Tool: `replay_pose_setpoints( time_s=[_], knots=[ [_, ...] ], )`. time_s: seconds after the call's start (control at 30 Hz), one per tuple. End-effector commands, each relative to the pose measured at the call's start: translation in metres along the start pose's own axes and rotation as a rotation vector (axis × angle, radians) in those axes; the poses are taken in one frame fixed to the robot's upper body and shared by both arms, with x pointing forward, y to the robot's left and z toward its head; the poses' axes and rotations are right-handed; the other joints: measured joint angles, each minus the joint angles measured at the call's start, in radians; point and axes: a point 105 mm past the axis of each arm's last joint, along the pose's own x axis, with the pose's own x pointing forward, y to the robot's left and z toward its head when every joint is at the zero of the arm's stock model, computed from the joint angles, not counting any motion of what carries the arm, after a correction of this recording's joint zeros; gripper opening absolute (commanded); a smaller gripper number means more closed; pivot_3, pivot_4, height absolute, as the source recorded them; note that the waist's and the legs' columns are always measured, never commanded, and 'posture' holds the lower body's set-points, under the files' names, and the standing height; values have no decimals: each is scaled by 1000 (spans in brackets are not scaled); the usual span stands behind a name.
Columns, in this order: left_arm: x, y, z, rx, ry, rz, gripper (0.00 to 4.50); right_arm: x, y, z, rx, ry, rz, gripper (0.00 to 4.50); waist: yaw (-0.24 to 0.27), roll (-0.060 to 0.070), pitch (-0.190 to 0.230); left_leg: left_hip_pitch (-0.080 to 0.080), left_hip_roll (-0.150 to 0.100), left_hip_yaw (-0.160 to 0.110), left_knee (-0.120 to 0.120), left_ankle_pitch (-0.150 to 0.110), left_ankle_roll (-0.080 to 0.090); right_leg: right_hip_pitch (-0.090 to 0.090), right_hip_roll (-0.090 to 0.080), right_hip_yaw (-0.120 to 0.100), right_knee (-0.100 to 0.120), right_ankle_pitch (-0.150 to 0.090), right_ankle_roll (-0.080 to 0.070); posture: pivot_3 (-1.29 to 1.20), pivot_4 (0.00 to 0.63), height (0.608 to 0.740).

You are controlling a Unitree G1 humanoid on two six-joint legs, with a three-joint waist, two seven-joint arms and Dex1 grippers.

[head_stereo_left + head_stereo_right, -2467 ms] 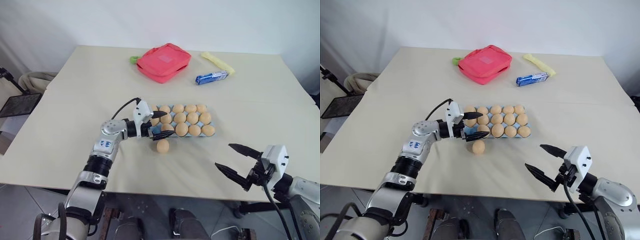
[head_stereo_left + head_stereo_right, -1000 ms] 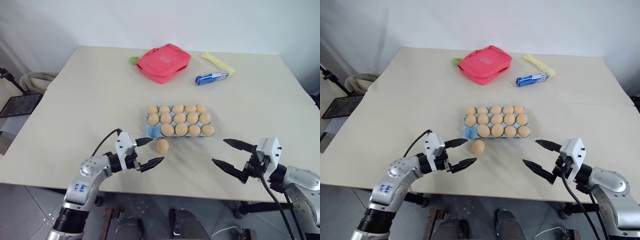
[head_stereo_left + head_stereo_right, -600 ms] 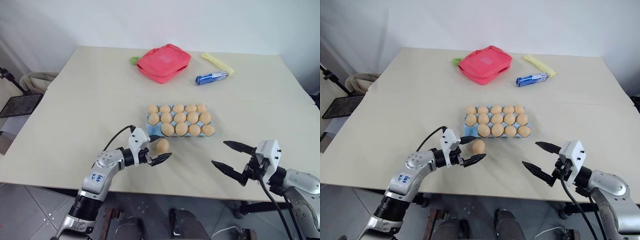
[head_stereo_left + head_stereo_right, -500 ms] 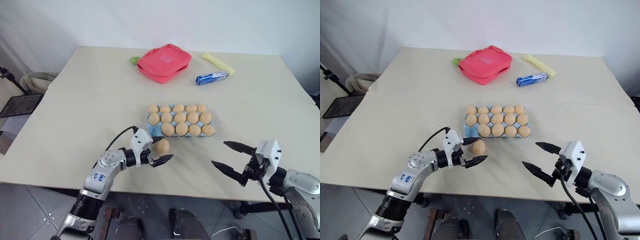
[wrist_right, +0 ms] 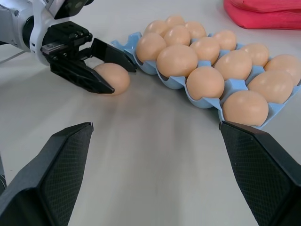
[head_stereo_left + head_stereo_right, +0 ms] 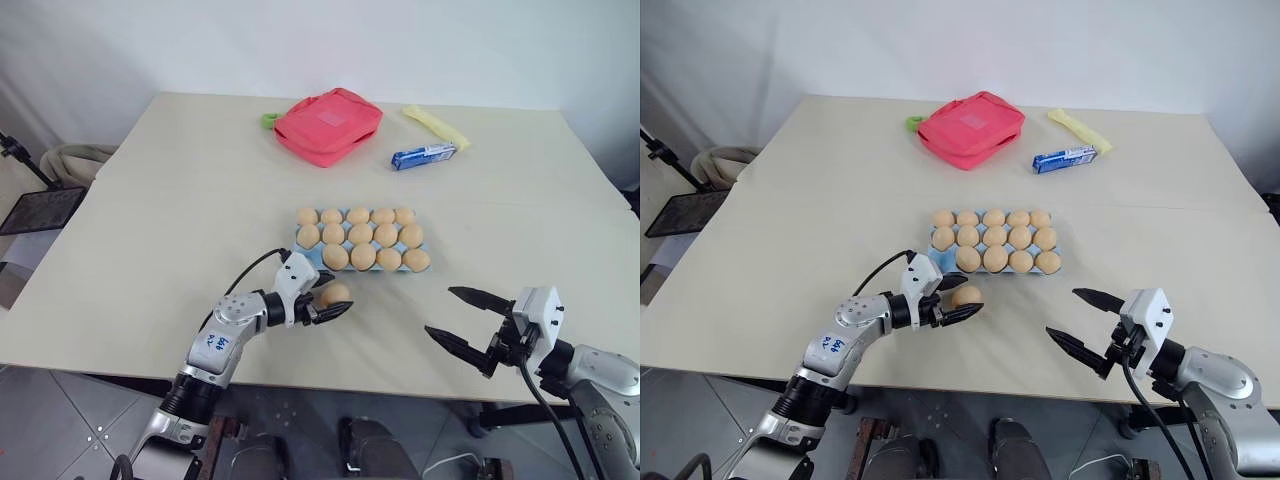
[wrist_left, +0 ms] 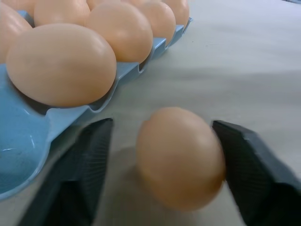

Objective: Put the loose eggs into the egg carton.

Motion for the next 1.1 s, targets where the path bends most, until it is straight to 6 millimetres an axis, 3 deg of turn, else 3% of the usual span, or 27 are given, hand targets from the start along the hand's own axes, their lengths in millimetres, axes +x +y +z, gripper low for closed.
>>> replay_pose_setpoints(
  time_s=[0.03,0.17,0.3,0.4,0.5,0.73,0.93,1.1],
  knots=[
    [1,-5,17,49,-48,-33,2662,-4,-4,5,-33,-19,-15,4500,0,0,0,0,0,0,0,0,0,0,0,0,0,0,0,0,150,740],
    [-8,-5,30,43,-88,-46,2662,-5,-5,4,-31,-18,-16,4500,-1,0,0,0,0,0,0,0,0,0,0,0,0,0,0,0,150,740],
    [-25,-6,61,-4,-186,-81,2662,-5,-5,3,-29,-18,-15,4500,-1,0,0,0,0,0,0,0,0,0,0,0,0,0,0,0,150,740],
    [-36,7,78,-4,-223,-39,2662,-5,-5,2,-27,-18,-13,4500,0,0,0,0,0,0,0,0,0,0,0,0,1,0,0,0,150,740],
    [-40,18,70,19,-175,-6,2662,-3,-5,2,-26,-22,-7,4500,0,0,0,1,0,0,1,0,0,1,0,0,0,0,0,0,150,740],
    [-27,2,48,0,-107,-67,2662,2,-5,2,-27,-30,-3,4500,0,0,0,1,0,0,0,0,-1,2,0,0,0,0,0,0,150,740],
    [-11,1,25,26,-27,-56,2662,1,-4,1,-26,-24,-12,4500,0,0,0,1,0,-1,0,0,-1,2,0,0,0,0,0,0,150,740],
    [-4,-2,18,38,-20,-81,2662,0,-4,1,-27,-22,-20,4500,-1,0,0,1,0,-1,0,0,0,2,0,0,-1,0,0,0,150,740]
  ],
)
